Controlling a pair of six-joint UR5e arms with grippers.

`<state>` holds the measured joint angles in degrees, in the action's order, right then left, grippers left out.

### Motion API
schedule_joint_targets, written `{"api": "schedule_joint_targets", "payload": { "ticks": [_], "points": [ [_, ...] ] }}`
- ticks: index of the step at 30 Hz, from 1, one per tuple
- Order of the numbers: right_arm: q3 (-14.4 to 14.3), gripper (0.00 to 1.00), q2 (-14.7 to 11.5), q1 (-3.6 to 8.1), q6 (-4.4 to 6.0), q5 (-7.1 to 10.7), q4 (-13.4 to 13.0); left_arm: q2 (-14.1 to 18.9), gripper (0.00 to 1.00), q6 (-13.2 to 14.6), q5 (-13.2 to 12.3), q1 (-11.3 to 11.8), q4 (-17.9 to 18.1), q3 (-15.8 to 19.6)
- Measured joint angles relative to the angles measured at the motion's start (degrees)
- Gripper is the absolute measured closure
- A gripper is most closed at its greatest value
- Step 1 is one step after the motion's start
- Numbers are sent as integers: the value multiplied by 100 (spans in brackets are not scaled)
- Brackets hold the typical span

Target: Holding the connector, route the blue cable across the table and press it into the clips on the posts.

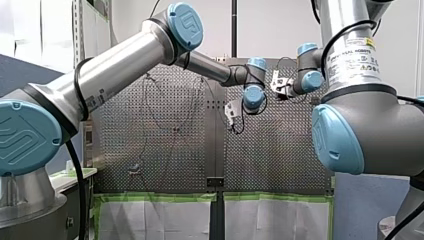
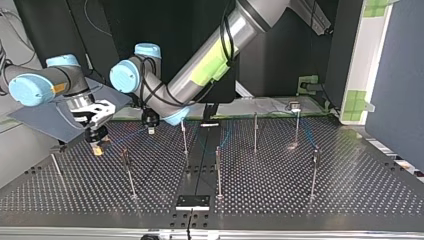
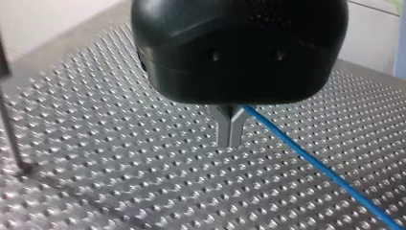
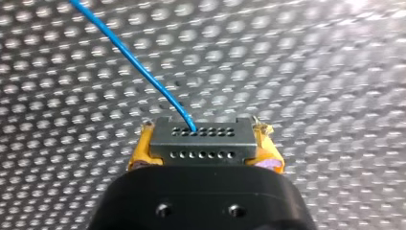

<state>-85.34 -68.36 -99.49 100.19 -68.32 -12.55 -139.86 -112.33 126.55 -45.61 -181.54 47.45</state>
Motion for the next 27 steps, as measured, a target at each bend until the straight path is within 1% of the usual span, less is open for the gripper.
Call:
{"api": "schedule_joint_targets", "payload": {
  "ticks": [4,7,14,17,21,23,27],
  "points": [
    [64,100,-207,7,72,64,178,191,100,15,40,-52,-190,-1],
    [82,100,-317,11,91,103,276,330,100,32,88,-97,-295,-1],
    [89,100,-549,28,119,216,503,655,100,155,106,-143,-318,-1],
    [94,100,-661,49,146,291,565,789,100,237,101,-141,-262,-27],
    [148,100,-754,69,178,419,615,862,100,300,67,-127,-113,-72],
    [187,100,-769,76,188,487,630,865,100,311,3,-100,-22,-82],
    [242,100,-756,97,234,544,638,826,100,307,-161,-13,93,-78]
  ]
}}
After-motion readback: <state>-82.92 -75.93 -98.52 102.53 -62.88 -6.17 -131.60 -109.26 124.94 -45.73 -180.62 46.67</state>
